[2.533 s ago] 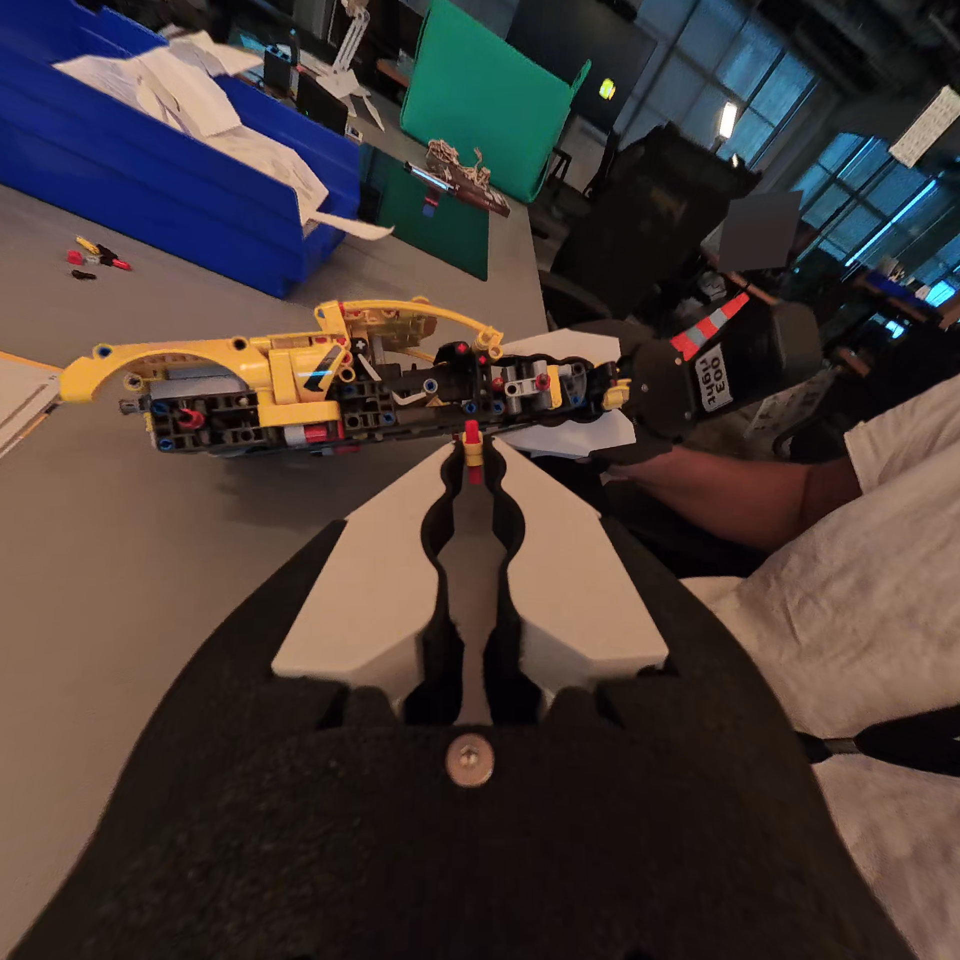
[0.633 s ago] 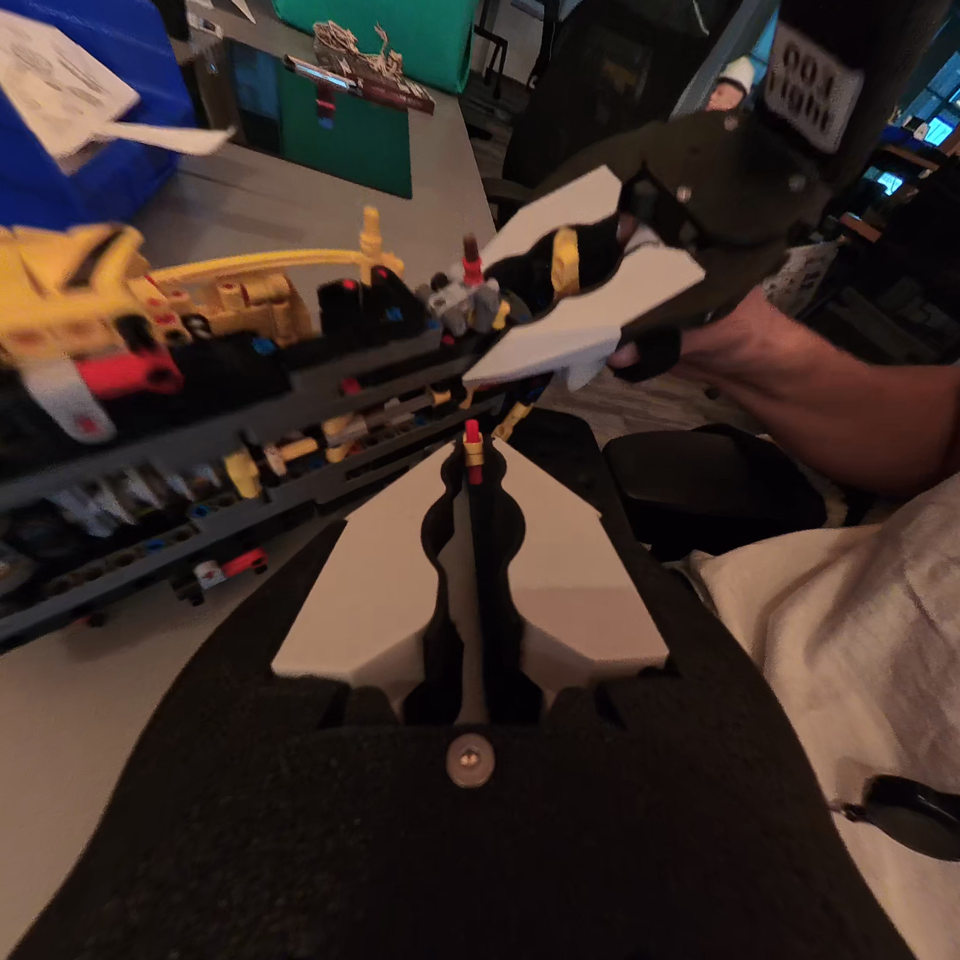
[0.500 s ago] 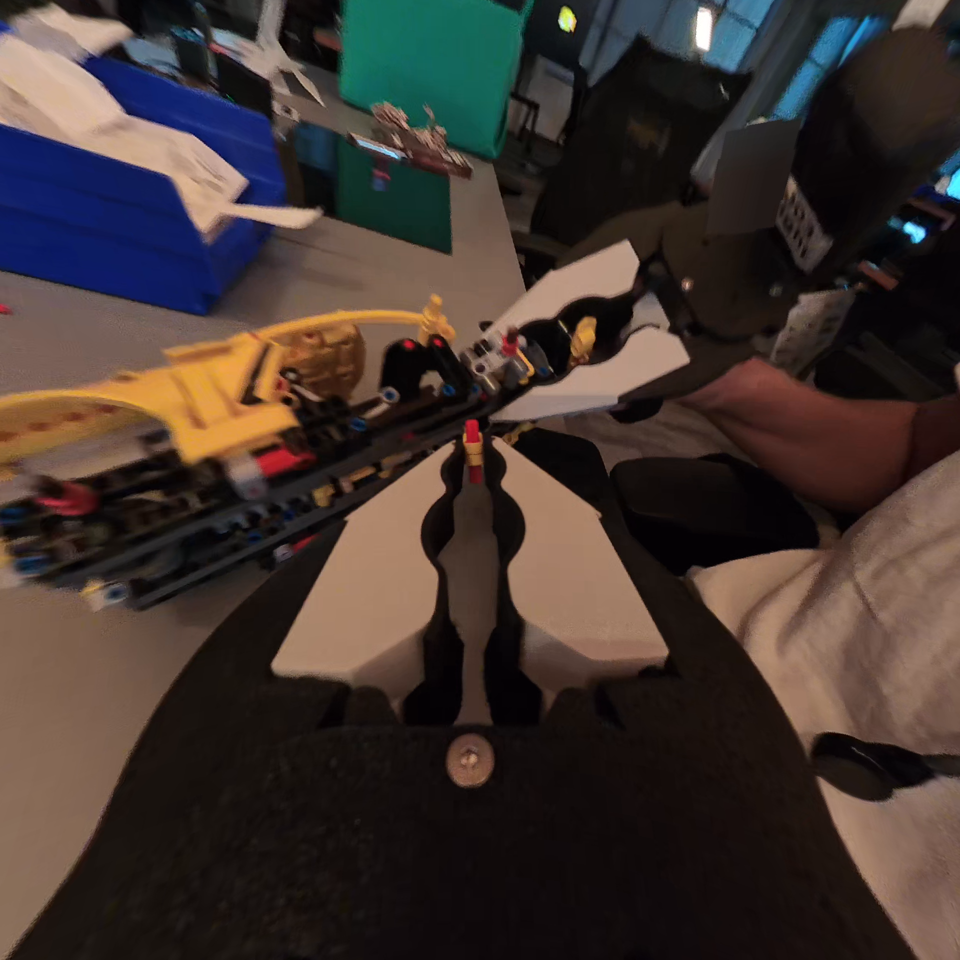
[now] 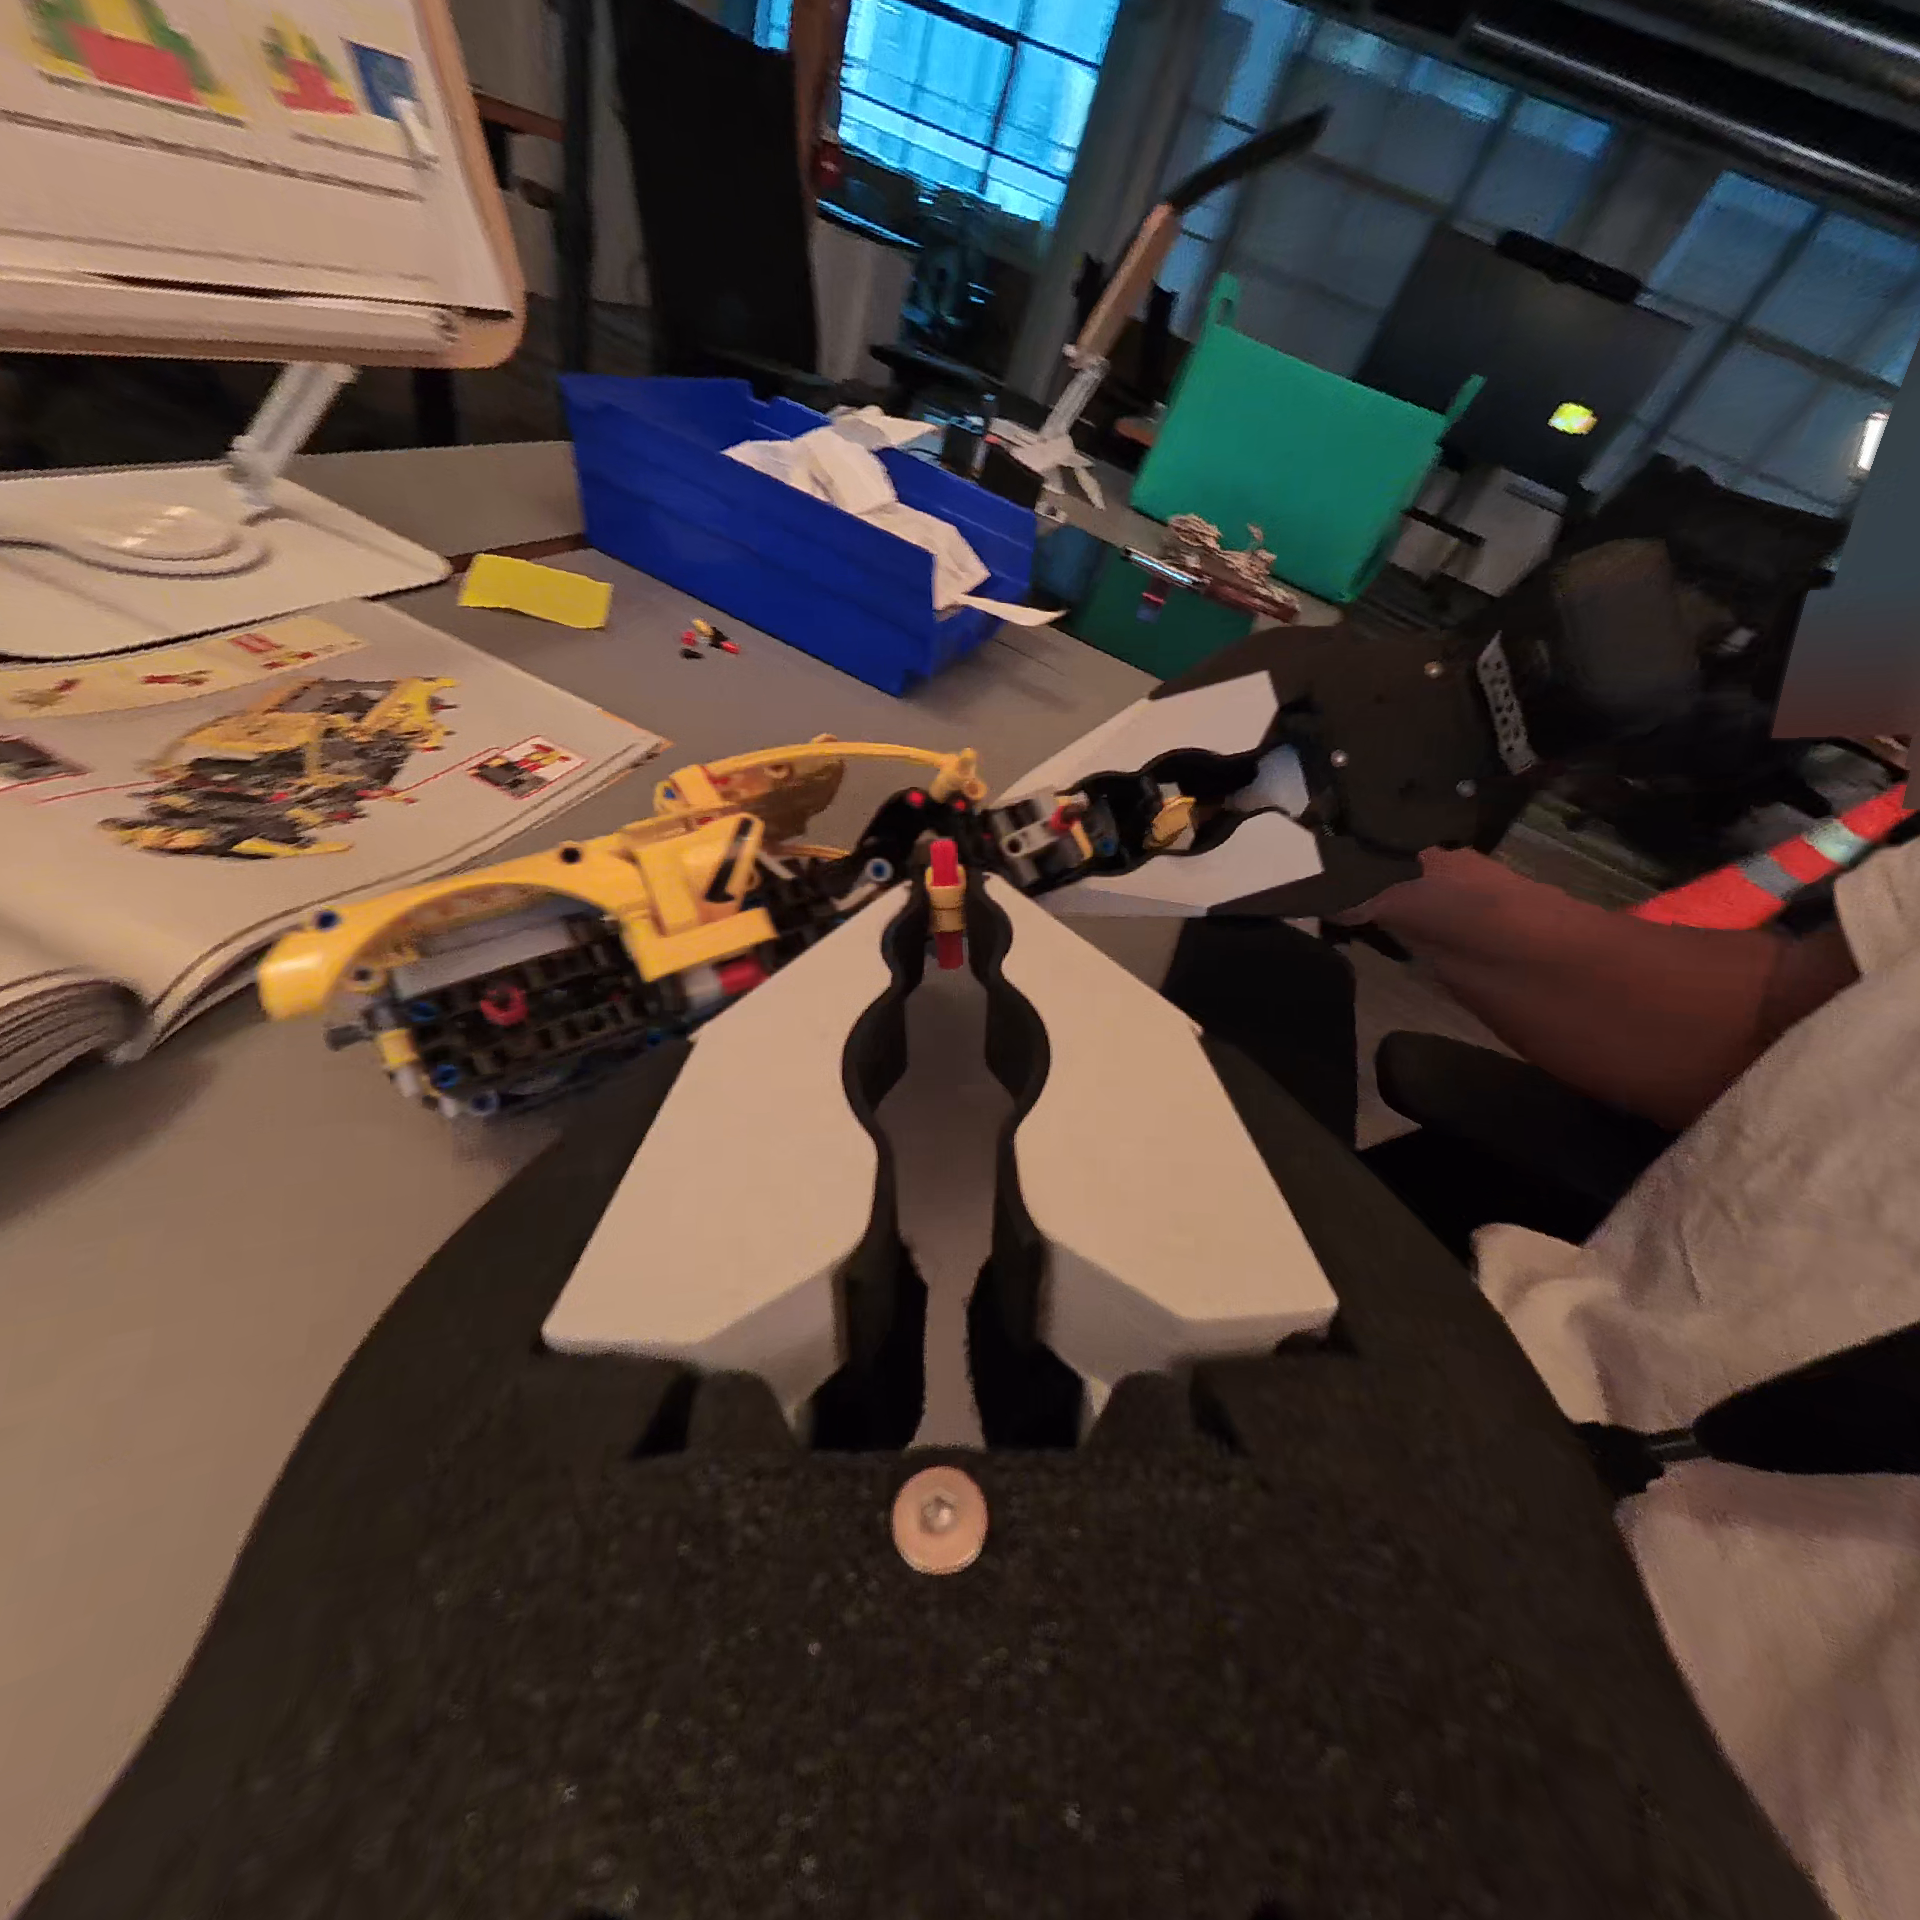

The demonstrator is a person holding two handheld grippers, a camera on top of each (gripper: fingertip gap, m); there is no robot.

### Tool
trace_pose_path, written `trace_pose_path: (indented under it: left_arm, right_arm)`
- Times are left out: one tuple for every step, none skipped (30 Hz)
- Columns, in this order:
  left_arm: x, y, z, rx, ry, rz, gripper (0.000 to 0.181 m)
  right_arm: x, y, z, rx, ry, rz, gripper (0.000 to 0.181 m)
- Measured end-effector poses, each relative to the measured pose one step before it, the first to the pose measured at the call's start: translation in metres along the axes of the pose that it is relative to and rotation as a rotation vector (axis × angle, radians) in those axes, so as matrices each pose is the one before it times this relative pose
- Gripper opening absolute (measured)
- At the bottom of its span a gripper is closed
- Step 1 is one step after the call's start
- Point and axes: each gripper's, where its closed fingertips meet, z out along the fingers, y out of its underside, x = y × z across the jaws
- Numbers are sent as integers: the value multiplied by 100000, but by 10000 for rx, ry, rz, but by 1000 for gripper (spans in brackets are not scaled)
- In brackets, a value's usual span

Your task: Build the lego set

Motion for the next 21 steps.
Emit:
trace_pose_path:
  left_arm:
    - [-242,-41,-574,77,-426,-73,7]
    - [-255,-41,-550,73,-432,-92,7]
    - [-195,-5,-501,64,-381,-98,7]
    - [-54,143,-376,-34,-294,-41,6]
    - [18,486,-244,-281,-238,70,7]
    - [-253,611,-203,-370,-399,155,7]
    - [-442,457,-240,-236,-529,171,7]
    - [-376,337,-210,-161,-446,81,7]
    - [-229,230,-155,-129,-319,-69,7]
    - [-137,87,-109,-35,-216,-196,7]
    - [4,-63,-23,45,-108,-270,7]
    - [123,-96,80,53,-21,-288,7]
    - [189,-76,197,13,9,-236,7]
    - [153,-38,274,-22,-42,-133,7]
    - [14,-17,295,-48,-141,-43,7]
    - [-50,31,297,-87,-181,8,7]
    - [18,80,298,-127,-124,30,7]
    - [57,60,271,-137,-75,28,7]
    - [17,1,259,-111,-68,21,7]
    - [-41,48,286,-163,-76,35,7]
    - [-103,72,288,-198,-101,67,7]
  right_arm:
    - [104,-729,1190,186,-59,-131,26]
    - [83,-675,1144,181,-21,-145,27]
    - [11,-584,1039,179,13,-189,27]
    - [-112,-464,893,158,23,-197,27]
    - [-236,-341,745,136,17,-104,27]
    - [-328,-211,613,149,32,-10,27]
    - [-317,-160,431,194,81,52,27]
    - [-365,-50,222,122,41,103,27]
    - [-246,-79,-111,63,81,-74,28]
    - [-168,-69,-232,20,55,-112,28]
    - [-140,-7,-126,17,6,59,28]
    - [-123,26,-50,22,13,189,27]
    - [-89,34,-24,4,46,144,27]
    - [-96,17,-20,-14,44,76,27]
    - [-61,15,-15,4,59,17,27]
    - [-33,46,-2,27,25,-17,27]
    - [-1,52,19,44,-24,10,27]
    - [54,76,-7,25,-37,95,28]
    - [55,98,-10,-1,-51,153,28]
    - [50,92,-21,14,-54,121,27]
    - [47,81,-25,26,-26,44,27]
